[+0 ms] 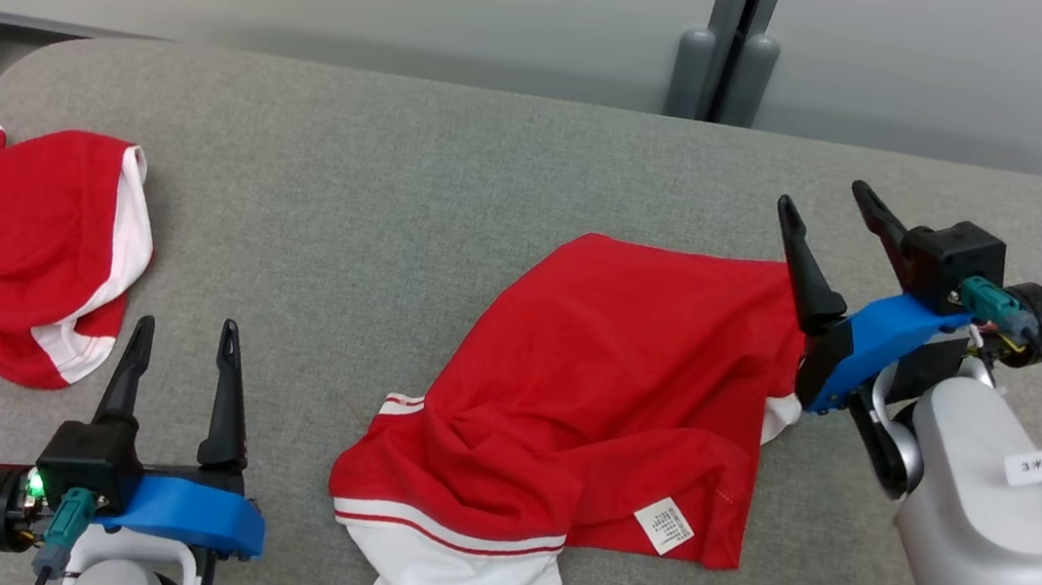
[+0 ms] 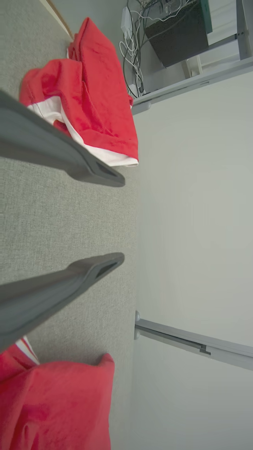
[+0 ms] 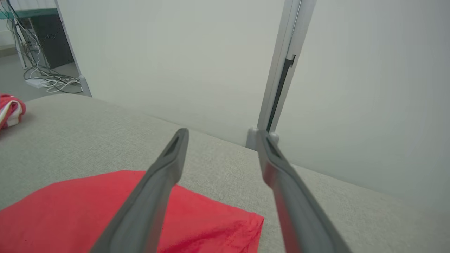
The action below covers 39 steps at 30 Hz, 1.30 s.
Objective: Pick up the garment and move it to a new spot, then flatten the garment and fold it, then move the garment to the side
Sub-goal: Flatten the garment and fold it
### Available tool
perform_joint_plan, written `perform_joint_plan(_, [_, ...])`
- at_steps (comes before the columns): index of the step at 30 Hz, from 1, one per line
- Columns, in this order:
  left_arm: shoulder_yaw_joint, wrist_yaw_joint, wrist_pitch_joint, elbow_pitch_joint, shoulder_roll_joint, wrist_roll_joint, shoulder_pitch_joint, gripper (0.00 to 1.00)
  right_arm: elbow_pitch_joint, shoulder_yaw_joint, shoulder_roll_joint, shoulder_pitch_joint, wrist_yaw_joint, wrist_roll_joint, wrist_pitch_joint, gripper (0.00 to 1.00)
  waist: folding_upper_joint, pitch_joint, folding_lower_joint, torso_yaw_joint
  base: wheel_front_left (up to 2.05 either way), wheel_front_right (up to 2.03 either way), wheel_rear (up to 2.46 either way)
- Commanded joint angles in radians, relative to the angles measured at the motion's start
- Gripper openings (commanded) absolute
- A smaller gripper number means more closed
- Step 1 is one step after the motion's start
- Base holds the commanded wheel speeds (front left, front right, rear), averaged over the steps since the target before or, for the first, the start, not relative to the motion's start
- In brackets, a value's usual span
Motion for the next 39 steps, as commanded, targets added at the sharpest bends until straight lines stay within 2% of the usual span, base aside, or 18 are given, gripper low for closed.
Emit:
perform_joint_plan(1, [-0.004, 0.001, -0.003, -0.002, -0.002, -0.003, -0.020, 1.00, 0.031, 0.000, -0.014, -0.022, 0.001, -0.005, 0.011, 1.00, -0.0002, 0.021, -0.0001, 0.017, 0.00, 0.00, 0.00])
perform_joint_plan(7, [-0.025, 0.010, -0.003, -0.002, -0.003, -0.018, -0.044, 1.00, 0.243, 0.013, -0.026, -0.073, 0.001, -0.013, 0.070, 1.00, -0.0002, 0.062, -0.0001, 0.037, 0.00, 0.00, 0.00])
perform_joint_plan(11, [-0.032, 0.016, -0.003, -0.001, -0.004, -0.026, -0.054, 1.00, 0.351, 0.019, -0.010, -0.067, 0.001, 0.010, 0.077, 1.00, -0.0002, 0.071, -0.0001, 0.042, 0.00, 0.00, 0.00])
perform_joint_plan(19, [-0.036, 0.022, -0.003, -0.001, -0.004, -0.027, -0.055, 1.00, 0.495, 0.046, 0.028, -0.063, 0.001, 0.043, 0.087, 1.00, -0.0002, 0.074, -0.0001, 0.048, 0.00, 0.00, 0.00])
perform_joint_plan(20, [-0.037, 0.024, -0.003, -0.002, -0.004, -0.028, -0.056, 1.00, 0.503, 0.052, 0.035, -0.064, 0.001, 0.052, 0.089, 0.48, -0.0002, 0.074, -0.0001, 0.049, 0.00, 0.00, 0.00])
perform_joint_plan(21, [-0.038, 0.024, -0.003, -0.002, -0.004, -0.029, -0.057, 1.00, 0.508, 0.056, 0.039, -0.067, 0.001, 0.058, 0.085, 0.02, -0.0002, 0.076, -0.0001, 0.050, 0.00, 0.00, 0.00])
perform_joint_plan(22, [-0.039, 0.025, -0.003, -0.002, -0.004, -0.031, -0.058, 1.00, 0.511, 0.061, 0.039, -0.075, 0.001, 0.063, 0.080, 0.00, -0.0002, 0.076, -0.0001, 0.051, 0.00, 0.00, 0.00])
perform_joint_plan(30, [-0.047, 0.031, -0.003, -0.004, -0.003, -0.037, -0.069, 1.00, 0.519, 0.022, -0.069, -0.228, 0.000, 0.073, -0.014, 0.00, -0.0002, 0.084, -0.0001, 0.063, 0.00, 0.00, 0.00])
perform_joint_plan(33, [-0.048, 0.031, -0.003, -0.003, -0.004, -0.040, -0.070, 1.00, 0.544, 0.013, -0.078, -0.264, 0.000, 0.060, -0.023, 0.00, -0.0002, 0.086, -0.0001, 0.068, 0.00, 0.00, 0.00])
perform_joint_plan(34, [-0.047, 0.031, -0.003, -0.002, -0.004, -0.042, -0.069, 1.00, 0.547, 0.016, -0.071, -0.271, 0.000, 0.059, -0.026, 0.35, -0.0002, 0.086, -0.0001, 0.068, 0.00, 0.00, 0.00])
perform_joint_plan(35, [-0.047, 0.032, -0.003, -0.002, -0.004, -0.043, -0.068, 1.00, 0.551, 0.021, -0.064, -0.274, 0.000, 0.060, -0.024, 0.84, -0.0002, 0.087, -0.0001, 0.068, 0.00, 0.00, 0.00])
perform_joint_plan(36, [-0.047, 0.032, -0.003, -0.001, -0.004, -0.043, -0.066, 1.00, 0.555, 0.022, -0.065, -0.274, 0.000, 0.065, -0.024, 1.00, -0.0002, 0.087, -0.0001, 0.066, 0.00, 0.00, 0.00])
perform_joint_plan(39, [-0.045, 0.033, -0.003, 0.001, -0.004, -0.046, -0.061, 1.00, 0.563, 0.016, -0.066, -0.261, 0.000, 0.082, -0.046, 1.00, -0.0002, 0.082, -0.0001, 0.053, 0.00, 0.00, 0.00])
